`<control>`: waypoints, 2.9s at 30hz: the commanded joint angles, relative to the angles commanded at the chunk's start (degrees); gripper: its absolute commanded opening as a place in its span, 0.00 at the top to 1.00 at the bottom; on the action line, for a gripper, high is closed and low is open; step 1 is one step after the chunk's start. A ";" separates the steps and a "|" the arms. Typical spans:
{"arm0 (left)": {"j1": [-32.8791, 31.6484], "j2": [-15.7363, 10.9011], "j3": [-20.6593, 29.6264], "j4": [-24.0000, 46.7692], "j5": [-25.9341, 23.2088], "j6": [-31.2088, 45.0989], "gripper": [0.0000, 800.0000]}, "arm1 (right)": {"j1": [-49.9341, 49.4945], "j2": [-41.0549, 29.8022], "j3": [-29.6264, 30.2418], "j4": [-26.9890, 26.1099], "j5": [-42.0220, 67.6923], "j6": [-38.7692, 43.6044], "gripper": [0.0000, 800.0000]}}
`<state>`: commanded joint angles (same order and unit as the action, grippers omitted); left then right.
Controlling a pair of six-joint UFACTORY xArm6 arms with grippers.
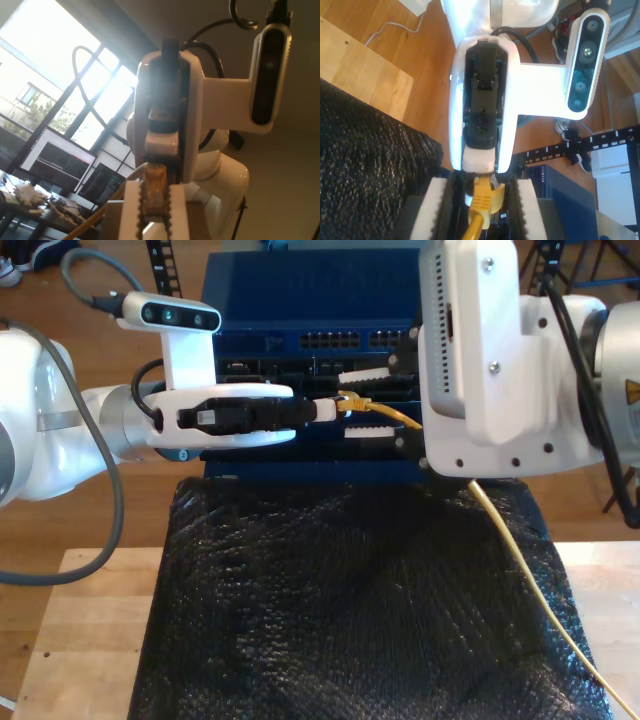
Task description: Grab the cable and plug it in
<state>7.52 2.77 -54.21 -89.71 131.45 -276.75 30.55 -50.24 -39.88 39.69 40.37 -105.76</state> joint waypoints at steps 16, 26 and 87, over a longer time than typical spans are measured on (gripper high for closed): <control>0.00 0.00 0.00 0.00 0.00 -0.09 0.97 | 0.00 0.00 0.18 0.00 0.00 0.09 0.73; 0.00 0.00 0.09 0.09 0.09 -0.09 0.97 | 0.00 0.00 0.18 0.09 0.00 0.18 0.85; -0.09 0.00 -0.09 -2.81 0.70 -0.70 0.32 | -0.70 0.00 0.18 2.02 0.00 0.35 1.00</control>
<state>7.43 2.77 -54.30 -92.53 132.15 -277.45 29.85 -50.24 -39.70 41.71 40.37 -105.41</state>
